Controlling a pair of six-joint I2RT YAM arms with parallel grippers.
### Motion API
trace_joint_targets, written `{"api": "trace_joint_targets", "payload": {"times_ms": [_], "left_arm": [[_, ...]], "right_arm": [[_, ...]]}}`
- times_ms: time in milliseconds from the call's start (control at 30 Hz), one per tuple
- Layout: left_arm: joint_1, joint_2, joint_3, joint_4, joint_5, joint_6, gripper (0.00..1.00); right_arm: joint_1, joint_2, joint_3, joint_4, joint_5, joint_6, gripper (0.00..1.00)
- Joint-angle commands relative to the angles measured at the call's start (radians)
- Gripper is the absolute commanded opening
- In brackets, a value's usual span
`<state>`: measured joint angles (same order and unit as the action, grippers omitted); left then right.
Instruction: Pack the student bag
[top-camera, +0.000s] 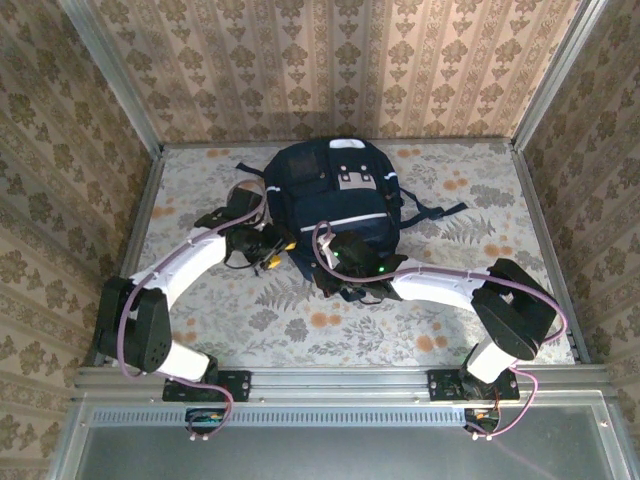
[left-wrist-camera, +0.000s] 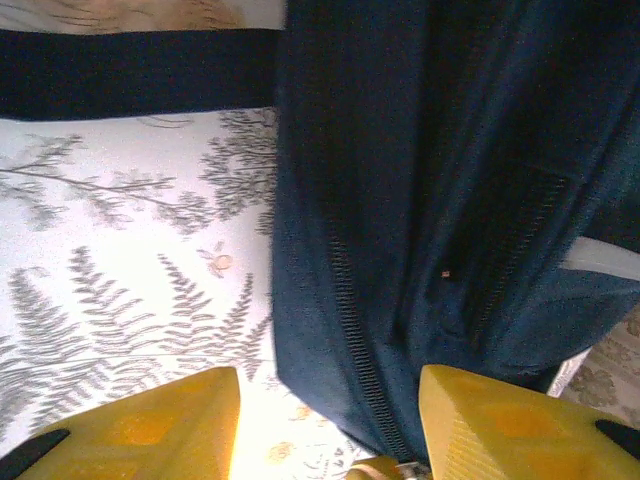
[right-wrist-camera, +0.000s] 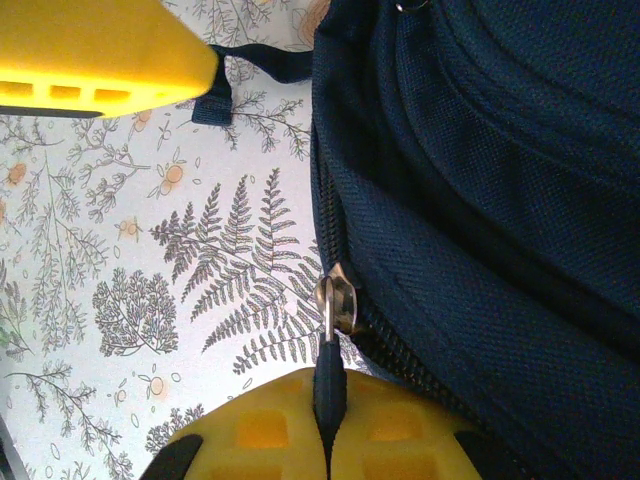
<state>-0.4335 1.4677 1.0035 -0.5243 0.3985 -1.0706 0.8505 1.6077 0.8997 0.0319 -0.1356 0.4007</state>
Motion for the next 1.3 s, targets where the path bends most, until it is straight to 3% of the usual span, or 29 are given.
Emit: {"api": "trace_joint_targets", "payload": {"times_ms": [0,167,267,367,500,767,1033,1267], "left_arm": [[-0.016,0.049,0.039,0.064,0.022,-0.031,0.5],[-0.051,0.101,0.055,0.11,0.023,-0.045,0.44],[-0.065,0.124,0.068,0.111,0.02,-0.043,0.36],[-0.064,0.133,0.067,0.114,0.01,-0.045,0.24],[-0.043,0.134,0.066,0.109,0.002,-0.038,0.0],[0.017,0.067,0.058,0.056,-0.055,0.004,0.0],[0.042,0.034,0.032,0.042,-0.064,0.027,0.0],[0.063,0.011,0.039,0.017,-0.084,0.058,0.0]], "right_arm": [[0.009,-0.009,-0.002,0.078,0.003,0.02,0.0],[0.009,-0.011,-0.012,0.089,0.0,0.033,0.0],[0.01,-0.011,-0.02,0.097,0.005,0.035,0.0],[0.009,-0.01,-0.025,0.103,0.007,0.038,0.0],[0.01,-0.021,-0.041,0.077,0.041,0.026,0.0],[-0.015,-0.112,-0.129,-0.033,0.134,-0.006,0.0],[-0.159,-0.249,-0.206,-0.131,0.143,-0.008,0.0],[-0.243,-0.227,-0.168,-0.262,0.179,-0.042,0.0]]}}
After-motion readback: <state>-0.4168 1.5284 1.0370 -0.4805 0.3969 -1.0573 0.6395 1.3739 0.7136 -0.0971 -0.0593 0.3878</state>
